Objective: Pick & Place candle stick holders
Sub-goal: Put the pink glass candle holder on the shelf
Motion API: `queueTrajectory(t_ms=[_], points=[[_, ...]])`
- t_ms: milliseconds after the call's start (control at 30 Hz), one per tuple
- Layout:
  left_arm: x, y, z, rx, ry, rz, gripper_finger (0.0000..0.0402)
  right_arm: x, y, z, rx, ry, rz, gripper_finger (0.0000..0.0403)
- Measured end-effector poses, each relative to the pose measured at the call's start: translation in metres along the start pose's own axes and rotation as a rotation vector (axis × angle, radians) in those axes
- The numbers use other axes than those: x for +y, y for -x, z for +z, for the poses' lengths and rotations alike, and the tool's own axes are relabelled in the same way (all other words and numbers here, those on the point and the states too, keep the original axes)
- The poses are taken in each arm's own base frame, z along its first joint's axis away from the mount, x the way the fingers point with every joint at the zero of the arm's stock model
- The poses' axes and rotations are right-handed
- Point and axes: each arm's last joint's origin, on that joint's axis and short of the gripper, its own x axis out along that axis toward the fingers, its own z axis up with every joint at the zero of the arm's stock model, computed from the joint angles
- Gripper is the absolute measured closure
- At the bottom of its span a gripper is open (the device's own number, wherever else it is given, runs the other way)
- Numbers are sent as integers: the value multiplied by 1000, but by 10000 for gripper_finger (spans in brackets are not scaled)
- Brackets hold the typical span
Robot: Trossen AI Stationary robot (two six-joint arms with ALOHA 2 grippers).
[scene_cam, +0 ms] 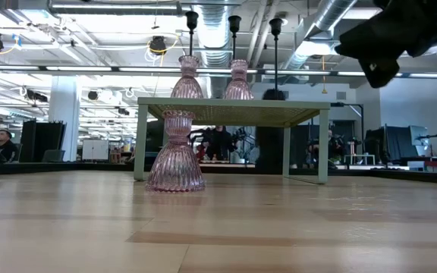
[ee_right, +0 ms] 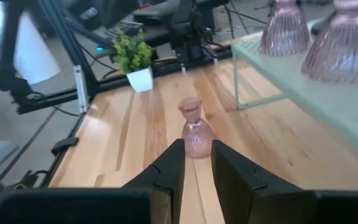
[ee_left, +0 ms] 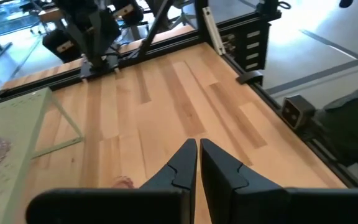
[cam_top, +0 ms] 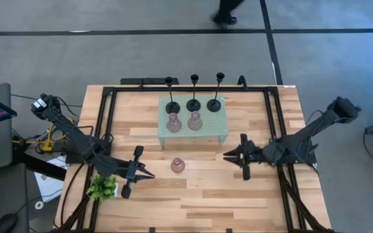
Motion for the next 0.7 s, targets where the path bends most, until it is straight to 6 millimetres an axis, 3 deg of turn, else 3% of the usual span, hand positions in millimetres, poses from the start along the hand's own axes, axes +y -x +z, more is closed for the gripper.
queueTrajectory(t_ms=[200,400,700], points=[[-3,1,0,-3,-3,-17,381,27,-25,-18,0,14,-42,333],[-3,1,0,-2,-3,-16,381,49,-64,-36,56,71,-90,333],[-3,1,0,-3,-3,-16,381,72,-115,-72,91,58,-149,333]])
